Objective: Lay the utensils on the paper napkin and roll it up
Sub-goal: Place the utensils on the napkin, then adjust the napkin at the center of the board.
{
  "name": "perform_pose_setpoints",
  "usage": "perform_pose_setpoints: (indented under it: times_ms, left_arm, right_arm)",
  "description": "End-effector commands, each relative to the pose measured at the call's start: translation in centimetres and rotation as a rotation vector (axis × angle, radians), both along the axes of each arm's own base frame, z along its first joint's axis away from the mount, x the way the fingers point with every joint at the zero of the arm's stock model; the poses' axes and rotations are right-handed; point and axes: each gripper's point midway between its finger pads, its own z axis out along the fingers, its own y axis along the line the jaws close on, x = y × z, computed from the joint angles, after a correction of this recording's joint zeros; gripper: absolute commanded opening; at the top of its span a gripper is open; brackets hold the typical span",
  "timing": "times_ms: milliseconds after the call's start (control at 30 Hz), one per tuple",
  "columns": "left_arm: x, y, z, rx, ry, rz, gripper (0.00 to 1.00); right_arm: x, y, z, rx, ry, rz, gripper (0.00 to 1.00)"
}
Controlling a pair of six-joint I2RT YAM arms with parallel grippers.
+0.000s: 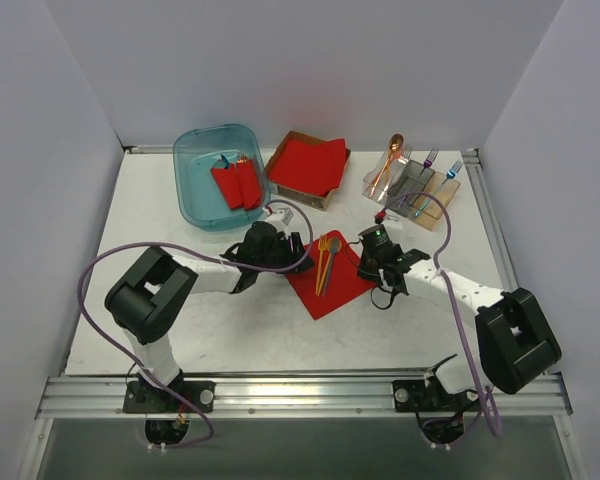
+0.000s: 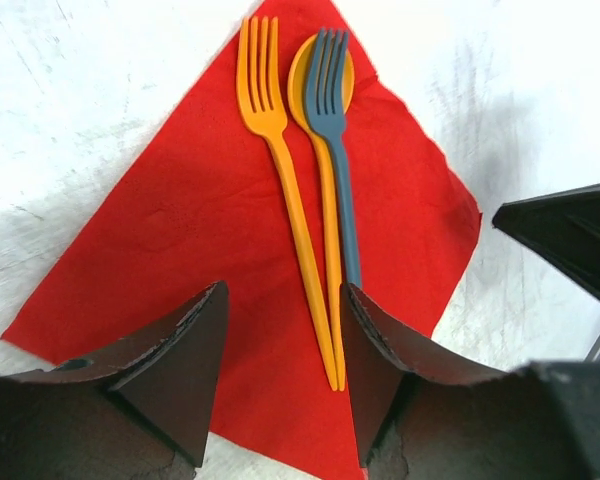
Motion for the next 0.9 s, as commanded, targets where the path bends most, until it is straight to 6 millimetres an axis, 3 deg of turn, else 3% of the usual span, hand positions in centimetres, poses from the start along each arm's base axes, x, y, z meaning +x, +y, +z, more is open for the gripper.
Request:
perform_pose_setpoints:
  times_ms: [0,233,433,633,867]
  left_arm:
    - [0.8,-1.9,1.2,-0.066,-0.015,-0.037,0.57]
    - [1.1,-1.1,0.2,-0.031,0.013,-0.008,0.56]
    - [1.6,-0.3,-0.8,0.0,0.048,0.015,0.56]
    - [2.0,0.5,-1.0,0.025,0.052,0.039,0.56]
    - [2.6,1.7,-0.2,0.056,0.023,0.06,0.56]
  right_arm:
    - [0.6,-1.3,0.6,-0.01,-0.03,-0.048,0.0]
    - [1.2,-1.4,-1.7,-0.028,0.002,-0.048,0.0]
    - [0.5,-1.2,-4.1,-0.031,0.059,-0.041,0.0]
    - [-1.8,-1.6,-5.1,-0.038,0.093,-0.03,0.0]
    - [-6.1,-0.1,-5.8,-0.028,0.124,-0.007,0.0]
